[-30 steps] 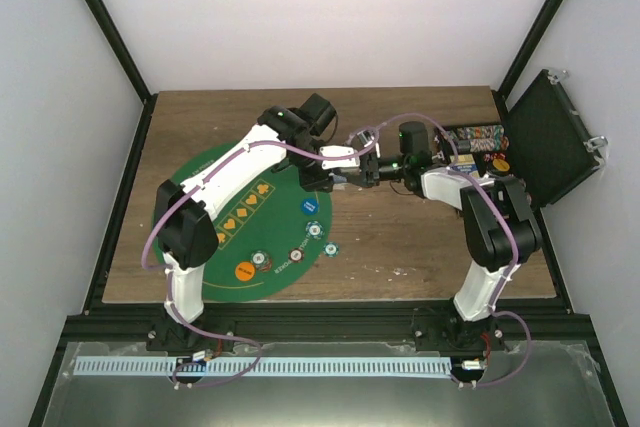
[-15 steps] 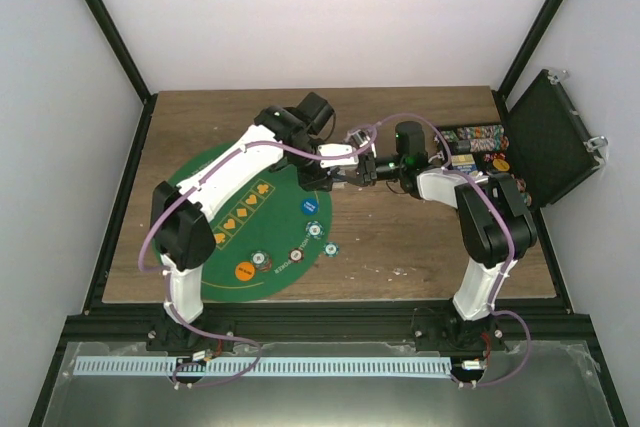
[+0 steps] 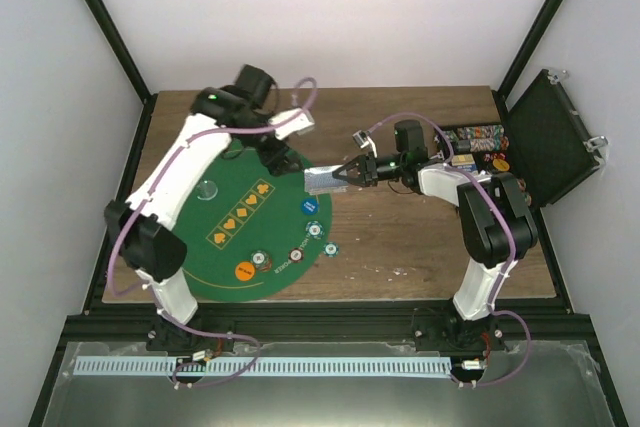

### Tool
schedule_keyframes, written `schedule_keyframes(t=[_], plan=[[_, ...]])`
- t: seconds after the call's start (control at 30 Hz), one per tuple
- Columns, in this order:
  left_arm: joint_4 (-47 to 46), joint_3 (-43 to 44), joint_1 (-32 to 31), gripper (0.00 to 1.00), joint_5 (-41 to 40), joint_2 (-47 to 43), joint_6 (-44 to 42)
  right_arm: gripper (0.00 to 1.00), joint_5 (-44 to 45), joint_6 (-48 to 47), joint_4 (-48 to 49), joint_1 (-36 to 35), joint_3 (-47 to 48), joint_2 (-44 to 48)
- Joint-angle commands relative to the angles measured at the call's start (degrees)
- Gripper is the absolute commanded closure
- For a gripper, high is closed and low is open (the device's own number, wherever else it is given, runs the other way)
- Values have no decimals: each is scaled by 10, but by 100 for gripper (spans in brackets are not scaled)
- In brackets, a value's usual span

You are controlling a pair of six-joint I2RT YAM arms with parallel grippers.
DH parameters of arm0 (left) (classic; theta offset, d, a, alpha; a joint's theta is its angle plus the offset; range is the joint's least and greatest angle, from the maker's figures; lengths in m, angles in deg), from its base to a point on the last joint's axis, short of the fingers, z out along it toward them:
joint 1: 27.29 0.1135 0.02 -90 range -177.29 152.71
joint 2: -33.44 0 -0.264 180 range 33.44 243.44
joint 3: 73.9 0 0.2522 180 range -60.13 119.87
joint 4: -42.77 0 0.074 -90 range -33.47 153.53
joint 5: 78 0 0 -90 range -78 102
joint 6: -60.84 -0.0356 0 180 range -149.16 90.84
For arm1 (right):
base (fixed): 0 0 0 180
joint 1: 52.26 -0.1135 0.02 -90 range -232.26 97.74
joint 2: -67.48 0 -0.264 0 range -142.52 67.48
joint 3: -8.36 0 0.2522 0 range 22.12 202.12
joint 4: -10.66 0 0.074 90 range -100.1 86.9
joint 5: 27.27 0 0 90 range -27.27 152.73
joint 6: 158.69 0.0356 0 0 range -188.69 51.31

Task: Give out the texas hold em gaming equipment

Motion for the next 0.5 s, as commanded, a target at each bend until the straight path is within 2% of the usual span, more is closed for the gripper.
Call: schedule_keyframes(t=[0.0, 0.1, 0.17, 0.27, 0.47], plan=[[-26, -58, 71, 17, 23, -37, 60, 99, 10, -13, -12, 3, 25, 31], [-56, -117, 80, 44, -22, -22, 88, 99, 18, 11, 13, 2, 17, 42], [-38, -122, 79, 58, -3, -3, 94, 99, 30, 35, 38, 0, 9, 50], [-38, -125, 76, 64, 27, 11, 113, 99, 52, 73, 80, -13, -2, 58], [-59, -119, 54, 69, 6, 27, 128, 98, 70, 84, 86, -36, 10, 49]])
